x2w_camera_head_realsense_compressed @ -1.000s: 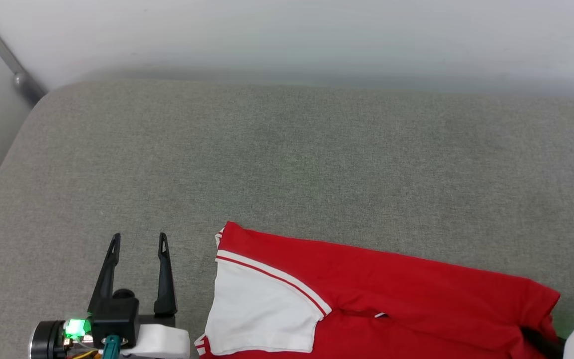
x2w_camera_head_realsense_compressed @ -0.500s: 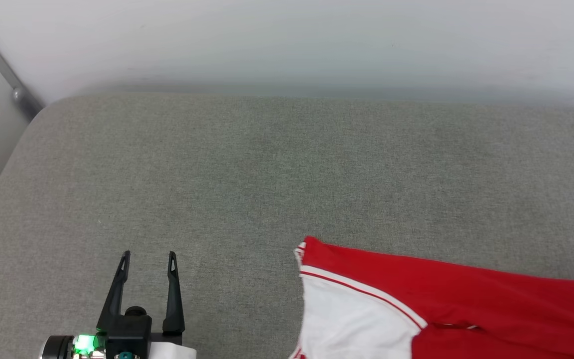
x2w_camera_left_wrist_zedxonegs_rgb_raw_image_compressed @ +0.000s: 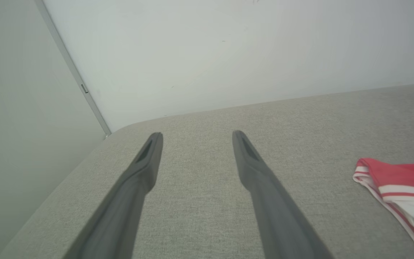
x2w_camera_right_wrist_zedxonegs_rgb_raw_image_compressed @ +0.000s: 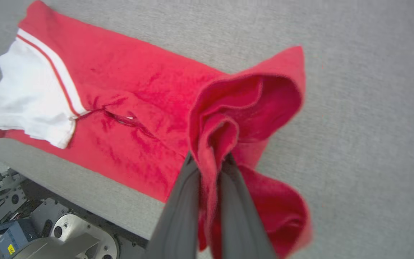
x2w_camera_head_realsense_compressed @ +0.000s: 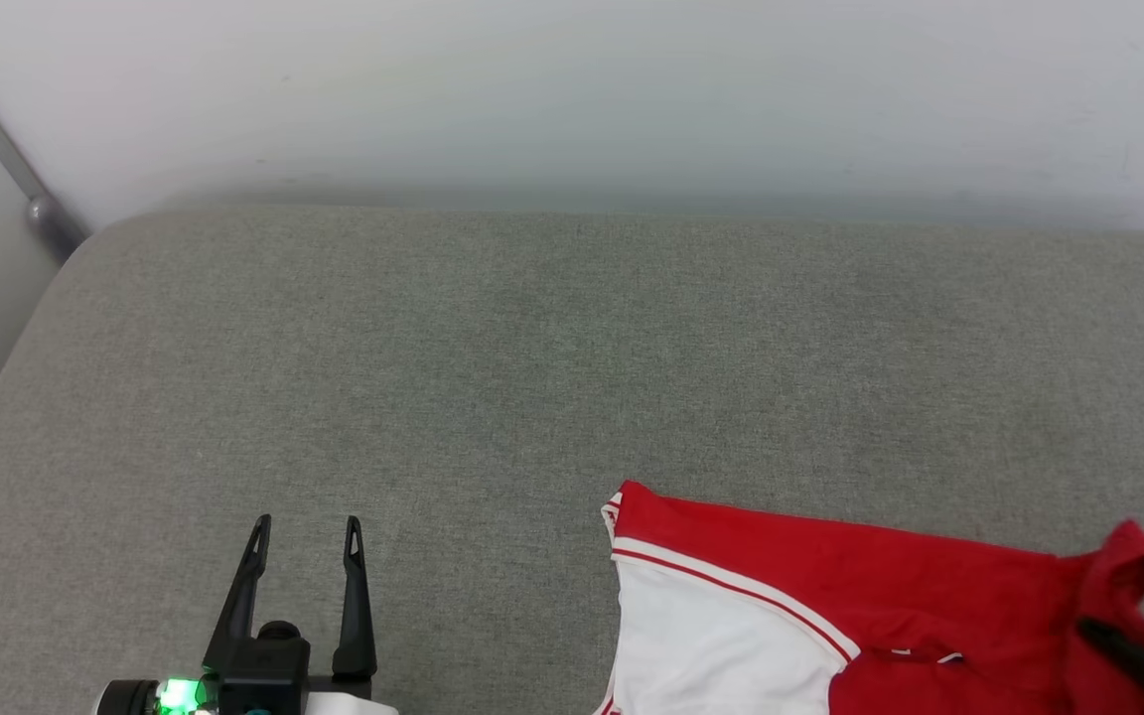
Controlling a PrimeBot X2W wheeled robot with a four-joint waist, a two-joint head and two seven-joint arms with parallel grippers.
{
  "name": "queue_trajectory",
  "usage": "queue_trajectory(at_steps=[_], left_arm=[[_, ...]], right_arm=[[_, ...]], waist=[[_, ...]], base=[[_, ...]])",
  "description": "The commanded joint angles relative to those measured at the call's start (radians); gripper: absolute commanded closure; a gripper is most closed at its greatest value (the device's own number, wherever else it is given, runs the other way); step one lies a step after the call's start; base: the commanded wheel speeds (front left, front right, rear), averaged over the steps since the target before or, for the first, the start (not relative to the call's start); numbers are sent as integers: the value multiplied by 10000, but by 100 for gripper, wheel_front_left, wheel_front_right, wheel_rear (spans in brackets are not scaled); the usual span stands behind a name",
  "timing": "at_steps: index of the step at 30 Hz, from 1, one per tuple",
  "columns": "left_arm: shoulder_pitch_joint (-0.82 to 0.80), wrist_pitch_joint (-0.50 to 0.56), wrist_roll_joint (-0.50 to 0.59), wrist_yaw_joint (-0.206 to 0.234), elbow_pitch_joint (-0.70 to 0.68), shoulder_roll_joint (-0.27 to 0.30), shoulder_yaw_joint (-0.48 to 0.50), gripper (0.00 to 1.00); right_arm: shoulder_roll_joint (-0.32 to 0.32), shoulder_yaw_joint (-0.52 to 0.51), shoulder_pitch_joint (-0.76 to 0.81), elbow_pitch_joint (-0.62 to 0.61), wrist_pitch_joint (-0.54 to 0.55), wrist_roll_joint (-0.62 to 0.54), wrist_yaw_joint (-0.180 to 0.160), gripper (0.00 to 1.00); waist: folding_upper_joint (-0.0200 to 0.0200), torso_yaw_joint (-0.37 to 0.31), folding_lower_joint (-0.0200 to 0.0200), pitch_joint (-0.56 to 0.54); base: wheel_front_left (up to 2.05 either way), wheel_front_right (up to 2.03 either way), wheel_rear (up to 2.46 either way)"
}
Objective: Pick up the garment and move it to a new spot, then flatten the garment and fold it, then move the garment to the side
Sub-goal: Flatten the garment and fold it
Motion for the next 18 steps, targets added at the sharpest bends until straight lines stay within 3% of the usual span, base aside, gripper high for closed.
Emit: queue_trajectory(at_steps=[1, 3, 4, 8, 9, 10, 18], left_arm=[[72, -25, 85, -31, 19, -44, 8, 0], [59, -25, 129, -72, 20, -93, 26, 0], [-38, -23, 148, -139, 36, -152, 26, 0], [-271, -25, 194, -236, 8, -255, 1, 0], [-308, -23, 197, -267, 9, -265, -6, 0], [-485, -25, 200, -329, -17, -332, -28, 0], [-736, -25, 233, -474, -44, -547, -68, 0]], right_arm=[[229, 201, -91, -576, 192, -130, -5, 100], [530, 553, -390, -1247, 497, -323, -5, 100], [951, 1322, -938, -1870, 935, -633, -5, 100], [1520, 2549, -2097, -1996, 1294, -898, -5, 100], [1690, 2882, -2445, -1923, 1290, -944, -5, 100], [2113, 3880, -3412, -1496, 1218, -1083, -5, 100], [3002, 6426, -5279, 565, 865, -1327, -5, 100]], waist=[[-1, 15, 0, 7], [-1, 17, 0, 32], [-1, 49, 0, 108], [-1, 141, 0, 311], [-1, 167, 0, 360], [-1, 257, 0, 533], [-1, 499, 0, 951]], base=[[0, 0, 0], [0, 0, 0], [0, 0, 0], [0, 0, 0], [0, 0, 0], [0, 0, 0], [0, 0, 0]])
